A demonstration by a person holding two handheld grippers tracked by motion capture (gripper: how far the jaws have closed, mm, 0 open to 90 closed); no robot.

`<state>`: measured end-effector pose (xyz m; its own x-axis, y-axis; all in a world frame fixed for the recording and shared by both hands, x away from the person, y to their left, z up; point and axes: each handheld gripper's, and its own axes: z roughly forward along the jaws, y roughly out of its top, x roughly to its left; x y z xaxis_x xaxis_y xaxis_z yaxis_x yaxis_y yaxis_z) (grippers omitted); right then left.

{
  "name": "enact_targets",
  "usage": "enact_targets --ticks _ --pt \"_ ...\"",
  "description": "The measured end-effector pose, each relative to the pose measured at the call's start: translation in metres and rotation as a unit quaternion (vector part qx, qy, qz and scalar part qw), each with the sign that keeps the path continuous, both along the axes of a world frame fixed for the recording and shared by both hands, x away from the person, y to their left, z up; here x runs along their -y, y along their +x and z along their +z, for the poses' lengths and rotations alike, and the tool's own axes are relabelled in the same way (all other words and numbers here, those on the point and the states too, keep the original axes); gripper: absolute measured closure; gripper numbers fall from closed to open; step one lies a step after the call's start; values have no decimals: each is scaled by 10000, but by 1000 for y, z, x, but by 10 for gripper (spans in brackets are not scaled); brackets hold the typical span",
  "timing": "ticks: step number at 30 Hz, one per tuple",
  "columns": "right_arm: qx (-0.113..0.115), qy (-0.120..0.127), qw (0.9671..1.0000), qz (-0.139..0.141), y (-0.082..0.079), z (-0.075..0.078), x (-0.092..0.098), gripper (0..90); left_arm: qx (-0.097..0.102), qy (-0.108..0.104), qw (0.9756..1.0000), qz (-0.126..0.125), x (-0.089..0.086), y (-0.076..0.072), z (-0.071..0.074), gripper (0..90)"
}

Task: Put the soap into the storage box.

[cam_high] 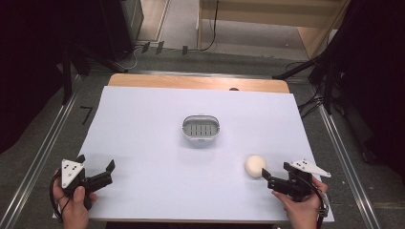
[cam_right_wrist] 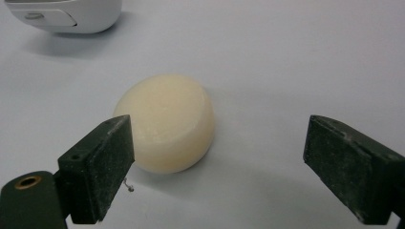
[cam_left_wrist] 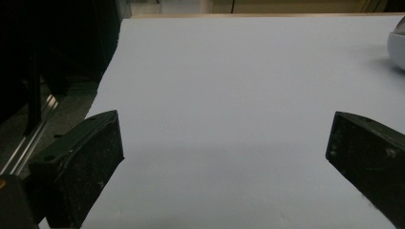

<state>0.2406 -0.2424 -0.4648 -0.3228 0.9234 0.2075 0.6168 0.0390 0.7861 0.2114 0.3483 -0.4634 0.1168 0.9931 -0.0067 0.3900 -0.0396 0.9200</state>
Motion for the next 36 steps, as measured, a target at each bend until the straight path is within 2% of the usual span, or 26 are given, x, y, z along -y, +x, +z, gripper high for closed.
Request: enact_targets --ticks 5,11,19,36 --pt "-25 -112 9999 17 1 -1 -6 131 3 -14 10000 7 0 0 0 0" --pt "-47 -72 9999 105 2 -1 -15 133 -4 -6 10000 -4 0 0 0 0" --pt "-53 -126 9999 50 3 -2 -26 129 -2 -4 10000 -2 0 0 0 0" --pt "-340 -350 9988 66 16 -15 -41 129 -7 -1 10000 1 0 0 0 0"
